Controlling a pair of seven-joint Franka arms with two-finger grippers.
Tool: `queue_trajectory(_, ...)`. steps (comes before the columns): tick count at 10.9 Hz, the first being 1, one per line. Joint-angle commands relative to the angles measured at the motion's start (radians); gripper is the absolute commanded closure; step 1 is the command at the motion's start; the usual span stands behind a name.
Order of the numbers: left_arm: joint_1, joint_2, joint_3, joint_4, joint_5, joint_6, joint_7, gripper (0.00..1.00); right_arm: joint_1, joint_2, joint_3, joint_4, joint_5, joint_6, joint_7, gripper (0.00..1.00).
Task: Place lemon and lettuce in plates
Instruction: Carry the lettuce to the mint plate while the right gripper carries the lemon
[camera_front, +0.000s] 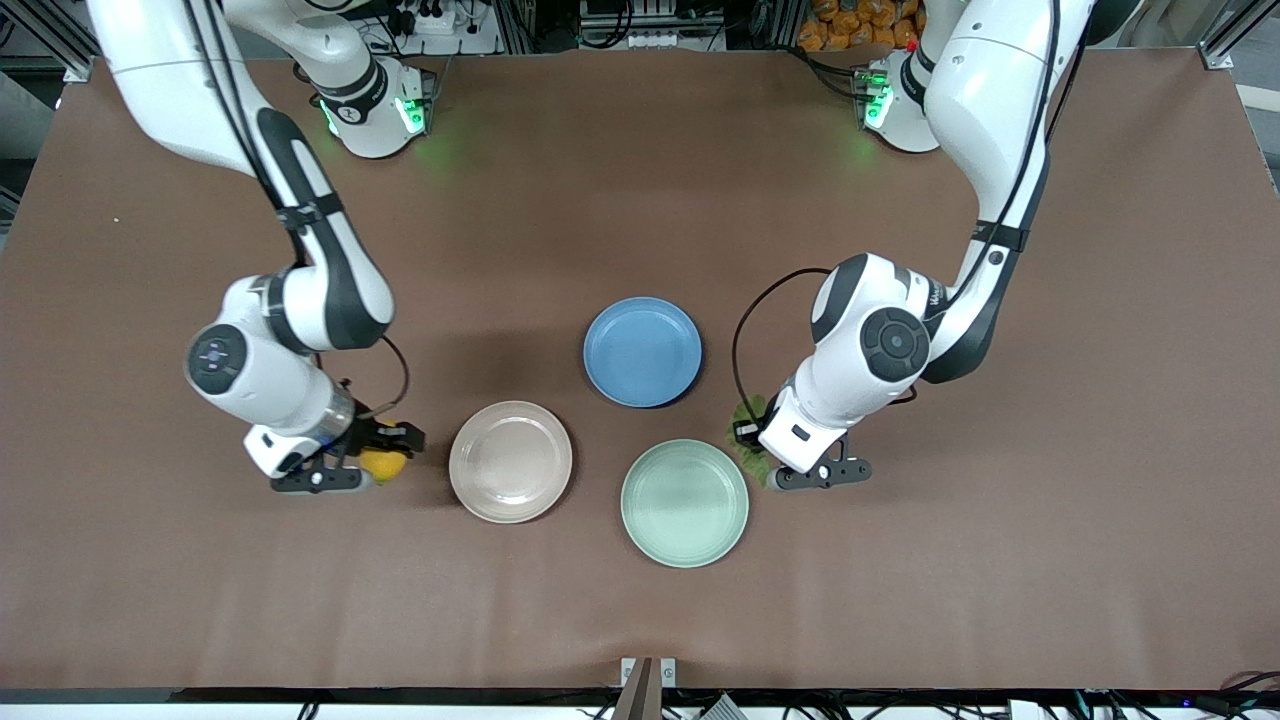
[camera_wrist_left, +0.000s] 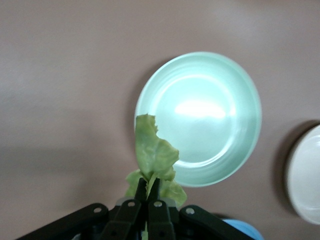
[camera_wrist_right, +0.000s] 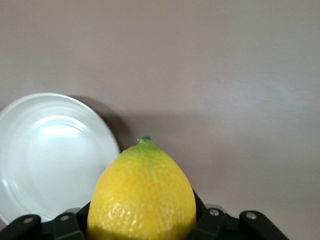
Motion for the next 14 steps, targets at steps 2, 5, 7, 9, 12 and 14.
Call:
queue_trajectory(2,-0.005,0.096,-0.054,0.019,-0.032,0.24,-0.002,1.0,0.086,0.105,-0.004,0.137,0.02,-0.004,0.159,0.63)
queue_trajectory(5,-0.015,0.13,-0.071,0.019,-0.089,0.339,-0.011,0.94,0.137,0.139,-0.005,0.154,0.017,0.012,0.234,0.61)
queue_trajectory(7,-0.012,0.134,-0.088,0.019,-0.121,0.409,-0.002,0.65,0.158,0.173,-0.005,0.154,0.015,0.057,0.248,0.59)
queue_trajectory(9,-0.014,0.151,-0.096,0.019,-0.121,0.474,0.003,0.38,0.192,0.211,-0.005,0.155,0.015,0.123,0.281,0.58)
queue_trajectory(12,-0.008,0.156,-0.114,0.024,-0.127,0.54,-0.002,0.11,0.2,0.23,-0.005,0.155,0.007,0.13,0.282,0.48)
queue_trajectory(14,-0.002,0.145,-0.116,0.024,-0.126,0.54,-0.002,0.08,0.2,0.228,-0.007,0.152,0.006,0.13,0.279,0.0)
